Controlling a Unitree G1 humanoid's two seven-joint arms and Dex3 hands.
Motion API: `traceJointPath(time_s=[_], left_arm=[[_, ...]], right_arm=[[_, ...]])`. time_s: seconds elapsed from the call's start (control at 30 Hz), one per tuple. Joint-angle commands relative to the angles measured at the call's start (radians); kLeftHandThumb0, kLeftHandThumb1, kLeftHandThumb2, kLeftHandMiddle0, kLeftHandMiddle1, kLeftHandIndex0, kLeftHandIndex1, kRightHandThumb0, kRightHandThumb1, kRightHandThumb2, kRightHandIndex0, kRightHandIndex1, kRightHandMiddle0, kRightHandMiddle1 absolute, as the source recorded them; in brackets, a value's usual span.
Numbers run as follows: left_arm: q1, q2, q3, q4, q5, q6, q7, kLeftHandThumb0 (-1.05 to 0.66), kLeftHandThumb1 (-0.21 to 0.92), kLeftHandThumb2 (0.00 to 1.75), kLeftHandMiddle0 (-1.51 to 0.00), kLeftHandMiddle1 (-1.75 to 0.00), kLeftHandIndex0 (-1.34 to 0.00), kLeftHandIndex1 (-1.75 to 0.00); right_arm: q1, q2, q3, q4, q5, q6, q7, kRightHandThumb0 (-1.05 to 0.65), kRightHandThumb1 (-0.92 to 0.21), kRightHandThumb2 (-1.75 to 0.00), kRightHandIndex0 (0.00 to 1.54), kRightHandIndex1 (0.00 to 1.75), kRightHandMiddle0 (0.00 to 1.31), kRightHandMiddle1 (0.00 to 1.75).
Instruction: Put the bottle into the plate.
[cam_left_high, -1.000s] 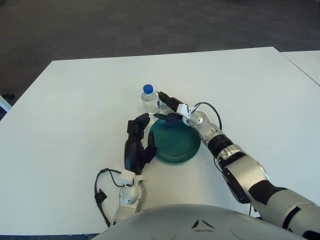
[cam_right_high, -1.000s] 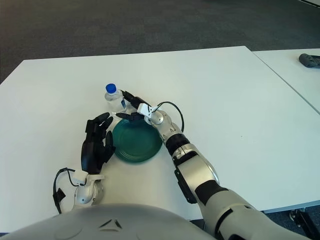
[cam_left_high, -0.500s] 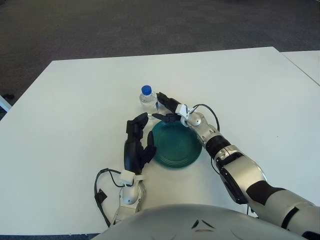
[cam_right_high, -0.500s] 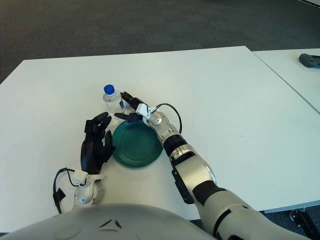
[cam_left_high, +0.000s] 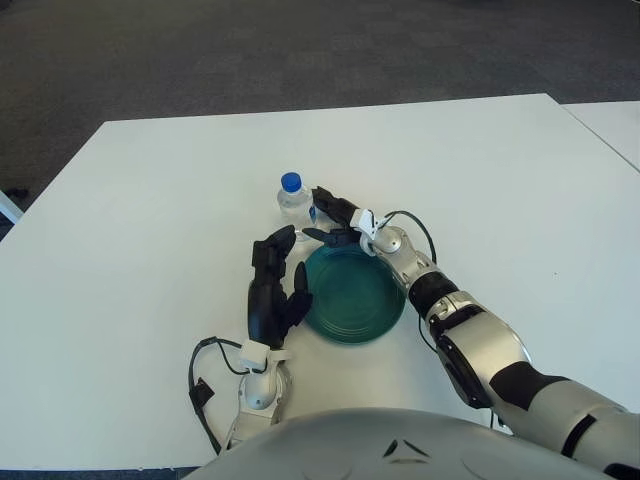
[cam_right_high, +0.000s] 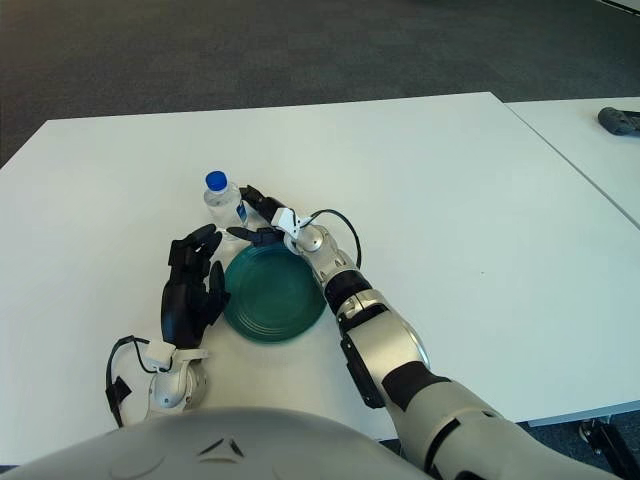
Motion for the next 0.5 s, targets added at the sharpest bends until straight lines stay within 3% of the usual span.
traceJointPath(time_s=[0.0,0.47], left_arm=[[0.112,-0.105,-0.047,0.317,0.037,-0.041,0.037,-0.57,0.92,0.64,-0.52,-0.63,-0.07,-1.03],[0.125,-0.095,-0.043,0.241,0.089,0.042,0.14,-0.53,0.89,0.52,-0.46,-0.6,-0.13,-1.0]], right_arm=[[-0.051,0.0,-0.03,0.035,0.024,-0.036,0.003,-1.05,-0.92,-0.48,0.31,0.09,0.0,0.53],[-0.05,-0.02,-0.064,0.051,0.023,-0.028,-0.015,-1.05,-0.92,-0.47,0.32,0.14,0.0,0.58]])
